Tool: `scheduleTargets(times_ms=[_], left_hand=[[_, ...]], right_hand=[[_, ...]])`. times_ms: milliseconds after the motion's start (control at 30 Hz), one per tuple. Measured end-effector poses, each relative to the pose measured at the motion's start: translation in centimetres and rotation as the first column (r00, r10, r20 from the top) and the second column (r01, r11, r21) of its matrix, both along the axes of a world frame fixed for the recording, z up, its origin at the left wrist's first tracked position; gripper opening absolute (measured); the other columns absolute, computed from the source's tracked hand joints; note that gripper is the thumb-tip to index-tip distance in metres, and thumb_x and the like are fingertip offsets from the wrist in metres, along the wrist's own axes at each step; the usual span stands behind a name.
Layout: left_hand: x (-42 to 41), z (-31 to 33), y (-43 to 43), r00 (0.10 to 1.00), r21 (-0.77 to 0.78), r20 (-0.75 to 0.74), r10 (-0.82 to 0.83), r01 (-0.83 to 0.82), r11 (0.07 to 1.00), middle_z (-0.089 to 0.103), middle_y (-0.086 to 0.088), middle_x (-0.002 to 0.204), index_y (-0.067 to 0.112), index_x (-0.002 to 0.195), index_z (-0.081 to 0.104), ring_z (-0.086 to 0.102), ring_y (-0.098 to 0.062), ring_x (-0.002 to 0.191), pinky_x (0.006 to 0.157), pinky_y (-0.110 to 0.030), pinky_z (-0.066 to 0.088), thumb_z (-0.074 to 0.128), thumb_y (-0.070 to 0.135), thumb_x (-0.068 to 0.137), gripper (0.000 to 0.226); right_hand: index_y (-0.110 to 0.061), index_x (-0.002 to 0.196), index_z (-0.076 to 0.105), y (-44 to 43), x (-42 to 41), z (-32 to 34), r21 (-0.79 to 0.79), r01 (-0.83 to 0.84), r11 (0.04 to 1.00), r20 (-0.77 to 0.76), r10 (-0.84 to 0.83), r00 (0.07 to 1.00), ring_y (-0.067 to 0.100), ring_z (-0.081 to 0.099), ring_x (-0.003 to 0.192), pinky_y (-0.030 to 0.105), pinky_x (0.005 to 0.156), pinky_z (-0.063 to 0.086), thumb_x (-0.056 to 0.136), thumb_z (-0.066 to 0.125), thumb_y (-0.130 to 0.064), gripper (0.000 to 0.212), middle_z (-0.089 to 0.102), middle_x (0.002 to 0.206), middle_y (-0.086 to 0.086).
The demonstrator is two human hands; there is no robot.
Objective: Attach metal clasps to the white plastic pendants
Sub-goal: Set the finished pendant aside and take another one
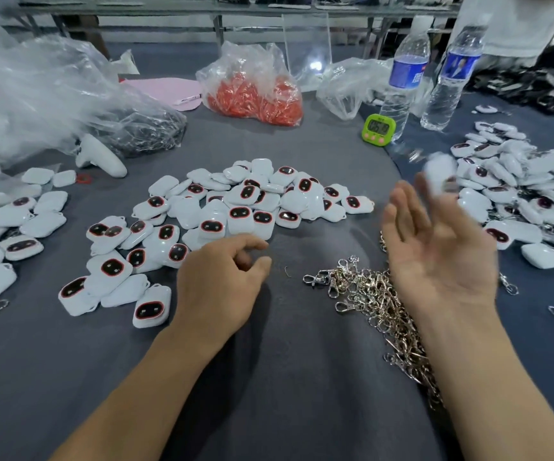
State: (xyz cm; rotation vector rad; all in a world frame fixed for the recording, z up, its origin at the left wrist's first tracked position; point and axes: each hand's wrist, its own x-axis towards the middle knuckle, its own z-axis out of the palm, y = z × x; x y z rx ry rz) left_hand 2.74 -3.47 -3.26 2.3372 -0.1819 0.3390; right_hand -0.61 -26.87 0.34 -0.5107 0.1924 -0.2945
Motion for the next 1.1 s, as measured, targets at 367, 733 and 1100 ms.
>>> scheduleTargets(times_ms=[367,733,1100], left_hand=[[1.4,-0.2,1.9,0.961,0.390,0.126,0.244,-0.275,0.879,0.065,-0.001,0.127,0.023,0.134,0.058,0.056,-0.024,0.119,0.104,-0.042,0.035,0.063,0.031,0.089,0.046],[0.9,0.3,1.4,0.942,-0.036,0.253,0.222,-0.220,0.975,0.072,-0.002,0.085,0.015,0.099,0.077,0.061,-0.025,0.089,0.081,-0.029,0.036,0.062,0.031,0.099,0.022],[-1.6,-0.1,-2.2,0.942,0.008,0.096,-0.323,0.324,0.946,0.061,0.029,0.122,0.038,0.131,0.063,0.049,0.011,0.117,0.099,-0.002,0.028,0.079,0.041,0.081,0.053]], right_hand=[[-0.011,0.089,0.078,4.3,0.5,-1.3,-0.761,-0.096,0.642,-0.155,-0.036,0.987,0.018,0.070,0.069,0.028,0.070,0.057,0.080,0.066,0.005,0.022,0.077,0.081,0.009],[-0.024,0.086,0.079,7.8,0.2,-2.6,-0.934,-0.256,0.249,-0.254,0.041,0.966,0.004,0.073,0.070,0.020,0.070,0.057,0.093,0.070,-0.023,0.011,0.077,0.078,-0.007],[-0.009,0.082,0.069,5.9,1.5,-2.6,-0.825,-0.108,0.555,-0.230,-0.154,0.961,0.022,0.066,0.058,0.039,0.056,0.056,0.098,0.056,-0.012,0.021,0.074,0.073,0.010]])
